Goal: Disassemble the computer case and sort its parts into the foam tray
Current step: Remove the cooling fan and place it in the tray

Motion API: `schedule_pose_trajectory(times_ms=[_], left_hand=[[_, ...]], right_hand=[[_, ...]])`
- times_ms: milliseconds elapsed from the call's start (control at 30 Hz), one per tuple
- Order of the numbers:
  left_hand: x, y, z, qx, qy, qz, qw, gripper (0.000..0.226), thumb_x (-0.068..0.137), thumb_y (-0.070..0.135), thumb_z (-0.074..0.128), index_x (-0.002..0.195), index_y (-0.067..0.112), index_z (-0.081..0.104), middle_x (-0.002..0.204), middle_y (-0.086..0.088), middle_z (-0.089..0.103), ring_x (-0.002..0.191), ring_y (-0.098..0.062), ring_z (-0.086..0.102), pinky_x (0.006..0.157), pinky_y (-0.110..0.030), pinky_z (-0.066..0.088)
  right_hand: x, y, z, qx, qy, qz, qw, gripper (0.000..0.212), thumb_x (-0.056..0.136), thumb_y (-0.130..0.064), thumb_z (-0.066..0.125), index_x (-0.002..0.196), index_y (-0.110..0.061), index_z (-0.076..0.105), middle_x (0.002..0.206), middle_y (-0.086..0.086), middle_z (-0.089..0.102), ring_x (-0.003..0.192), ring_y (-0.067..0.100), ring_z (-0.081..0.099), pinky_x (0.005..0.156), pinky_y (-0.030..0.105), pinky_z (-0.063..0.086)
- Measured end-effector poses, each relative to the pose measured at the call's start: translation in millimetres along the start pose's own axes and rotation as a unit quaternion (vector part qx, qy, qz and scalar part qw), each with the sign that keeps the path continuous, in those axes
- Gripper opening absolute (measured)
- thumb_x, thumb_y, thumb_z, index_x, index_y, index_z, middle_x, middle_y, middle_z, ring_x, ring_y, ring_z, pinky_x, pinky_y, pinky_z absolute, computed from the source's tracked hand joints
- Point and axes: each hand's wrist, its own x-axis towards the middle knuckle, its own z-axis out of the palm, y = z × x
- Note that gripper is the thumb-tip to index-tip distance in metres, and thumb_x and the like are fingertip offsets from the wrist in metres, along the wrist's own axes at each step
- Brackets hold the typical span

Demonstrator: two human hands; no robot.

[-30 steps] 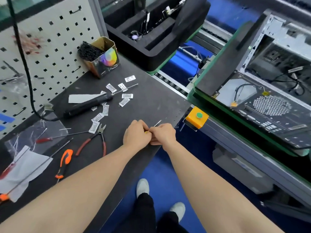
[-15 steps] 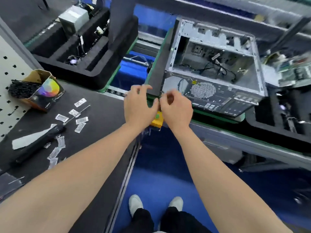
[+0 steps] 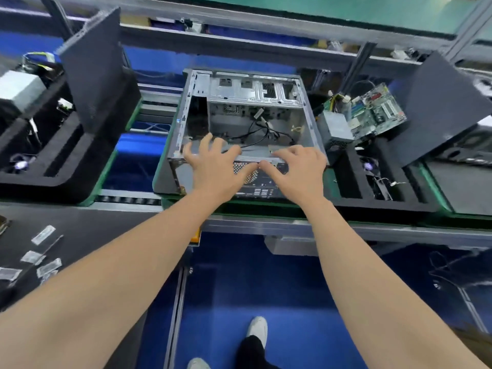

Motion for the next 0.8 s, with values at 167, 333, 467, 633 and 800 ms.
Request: schedule_pose_trajectory(times_ms=[167, 333, 467, 633, 800], left_hand=[[21, -5, 14, -0.010, 0.041, 0.021, 0.999, 0.063, 0.092, 0.082, 0.026, 0.111, 0.038, 0.066, 0.132, 0.000, 0.057, 0.136, -0.029, 0.037, 0.104, -0.067, 0.025], [55, -8, 20, 0.011, 0.033, 0.016, 0.999, 0.064, 0.091, 0.083, 0.024, 0.113, 0.039, 0.066, 0.129, 0.002, 0.056, 0.129, -0.028, 0.040, 0.102, -0.064, 0.028], [77, -11, 25, 0.020, 0.035, 0.019, 0.999, 0.066, 0.090, 0.084, 0.023, 0.112, 0.038, 0.066, 0.125, 0.002, 0.057, 0.124, -0.029, 0.042, 0.100, -0.062, 0.030], [95, -18, 21, -0.018, 0.001, 0.031, 0.999, 0.053, 0.093, 0.074, 0.035, 0.117, 0.038, 0.065, 0.124, 0.006, 0.058, 0.126, -0.025, 0.042, 0.102, -0.055, 0.027], [61, -43, 20, -0.238, 0.106, 0.086, 0.962, 0.035, 0.092, 0.024, 0.057, 0.127, 0.025, 0.063, 0.124, 0.004, 0.058, 0.123, -0.017, 0.049, 0.109, -0.037, 0.029]], right_hand=[[20, 4, 15, -0.035, 0.016, 0.007, 0.999, 0.065, 0.091, -0.086, 0.039, 0.108, -0.037, 0.077, 0.113, -0.006, 0.070, 0.111, 0.027, 0.057, 0.099, 0.047, 0.029], [53, 8, 23, -0.057, -0.007, 0.010, 0.998, 0.068, 0.092, -0.087, 0.035, 0.116, -0.038, 0.075, 0.118, -0.004, 0.068, 0.117, 0.028, 0.054, 0.104, 0.046, 0.027], [72, 11, 31, -0.063, -0.004, 0.011, 0.998, 0.067, 0.092, -0.086, 0.036, 0.117, -0.038, 0.075, 0.118, -0.004, 0.066, 0.118, 0.028, 0.054, 0.106, 0.046, 0.027], [89, 10, 35, -0.074, -0.012, 0.011, 0.997, 0.068, 0.092, -0.087, 0.036, 0.116, -0.037, 0.076, 0.120, -0.003, 0.065, 0.116, 0.029, 0.053, 0.105, 0.046, 0.029], [60, -14, 52, 0.136, 0.186, 0.026, 0.973, 0.017, 0.092, -0.036, 0.073, 0.104, -0.025, 0.074, 0.128, 0.006, 0.058, 0.126, 0.029, 0.050, 0.104, 0.048, 0.034]])
